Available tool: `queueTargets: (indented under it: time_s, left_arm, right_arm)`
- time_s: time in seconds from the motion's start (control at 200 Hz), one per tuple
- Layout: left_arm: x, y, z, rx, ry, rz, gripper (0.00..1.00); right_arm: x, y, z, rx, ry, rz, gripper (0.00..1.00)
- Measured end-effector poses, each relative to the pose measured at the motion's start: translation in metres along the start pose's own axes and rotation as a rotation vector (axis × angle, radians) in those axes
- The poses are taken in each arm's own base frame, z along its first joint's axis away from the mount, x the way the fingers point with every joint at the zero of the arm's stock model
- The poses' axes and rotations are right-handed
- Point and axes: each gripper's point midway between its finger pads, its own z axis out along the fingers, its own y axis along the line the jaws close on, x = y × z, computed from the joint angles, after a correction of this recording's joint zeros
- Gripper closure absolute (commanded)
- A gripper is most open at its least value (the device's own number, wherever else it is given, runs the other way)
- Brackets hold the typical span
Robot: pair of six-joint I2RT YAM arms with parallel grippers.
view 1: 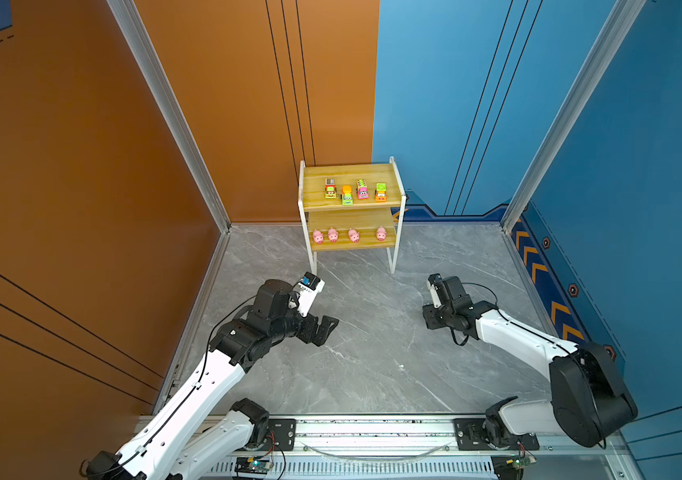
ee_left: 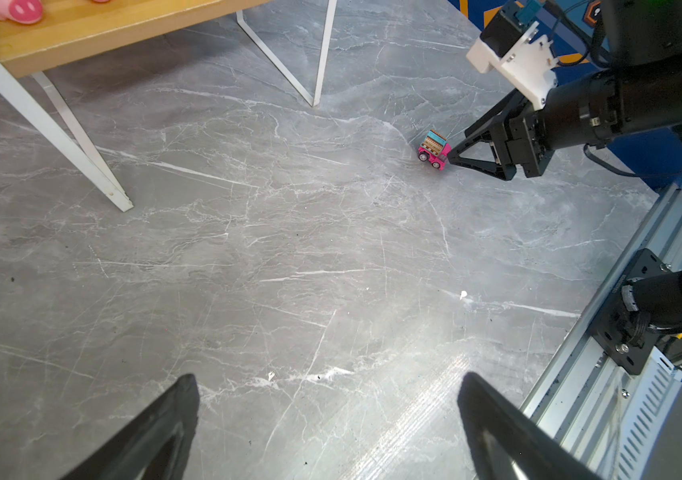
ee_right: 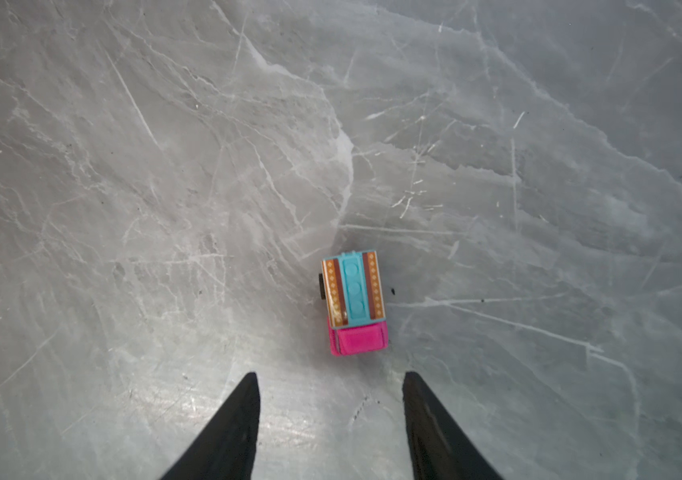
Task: Place and organize the plastic toys onto the shelf
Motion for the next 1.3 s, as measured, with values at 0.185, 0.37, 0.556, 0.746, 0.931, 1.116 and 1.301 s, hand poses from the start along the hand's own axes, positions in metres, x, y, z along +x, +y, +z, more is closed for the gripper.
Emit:
queueTargets:
  time_s: [0.185, 0.37, 0.556, 0.746, 0.931, 1.116, 1.301]
  left_arm:
    - [-0.001, 0.000, 0.000, 0.000, -0.006, 0.002, 0.02]
    - [-0.003, -0.001, -0.002, 0.001, -0.015, 0.004, 0.02]
    - [-0.006, -0.001, -0.002, 0.003, -0.027, 0.009, 0.02]
    - [-0.007, -0.002, -0.001, 0.006, -0.031, 0.011, 0.02]
    - [-0.007, -0.002, -0.001, 0.006, -0.033, 0.012, 0.02]
    - [-0.008, -0.002, -0.002, 0.005, -0.035, 0.012, 0.02]
    - [-0.011, 0.005, -0.009, -0.017, -0.061, 0.000, 0.02]
  right_arm:
    - [-0.011, 0.001, 0.014, 0.004, 0.032, -0.038, 0.47]
    - [-0.017, -0.004, 0.026, 0.017, 0.066, -0.055, 0.49]
    - [-0.011, -0.012, 0.032, 0.030, 0.117, -0.053, 0.53]
    - [-0.010, -0.017, 0.039, 0.037, 0.152, -0.056, 0.61]
    - [-0.006, -0.011, 0.041, 0.029, 0.179, -0.079, 0.73]
    - [-0.006, 0.005, 0.038, 0.010, 0.170, -0.125, 0.77]
    - [-0.018, 0.057, 0.007, -0.066, 0.076, -0.229, 0.78]
